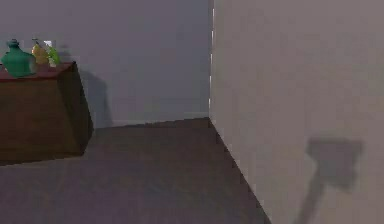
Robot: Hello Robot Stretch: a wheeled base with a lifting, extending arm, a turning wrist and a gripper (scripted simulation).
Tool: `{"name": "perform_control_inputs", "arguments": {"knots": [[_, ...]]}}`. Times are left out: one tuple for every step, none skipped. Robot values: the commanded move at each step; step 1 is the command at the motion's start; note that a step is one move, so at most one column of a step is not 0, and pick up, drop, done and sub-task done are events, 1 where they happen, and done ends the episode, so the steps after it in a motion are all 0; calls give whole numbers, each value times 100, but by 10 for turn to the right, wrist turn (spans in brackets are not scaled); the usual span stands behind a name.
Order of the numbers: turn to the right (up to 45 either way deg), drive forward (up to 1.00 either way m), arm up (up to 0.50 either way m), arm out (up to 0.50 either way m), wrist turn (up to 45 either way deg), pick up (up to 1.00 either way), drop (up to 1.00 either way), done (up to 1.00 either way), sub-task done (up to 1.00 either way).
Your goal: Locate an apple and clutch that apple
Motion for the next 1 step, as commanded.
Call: {"name": "perform_control_inputs", "arguments": {"knots": [[-420,0,0,0,0,0,0,0,0]]}}
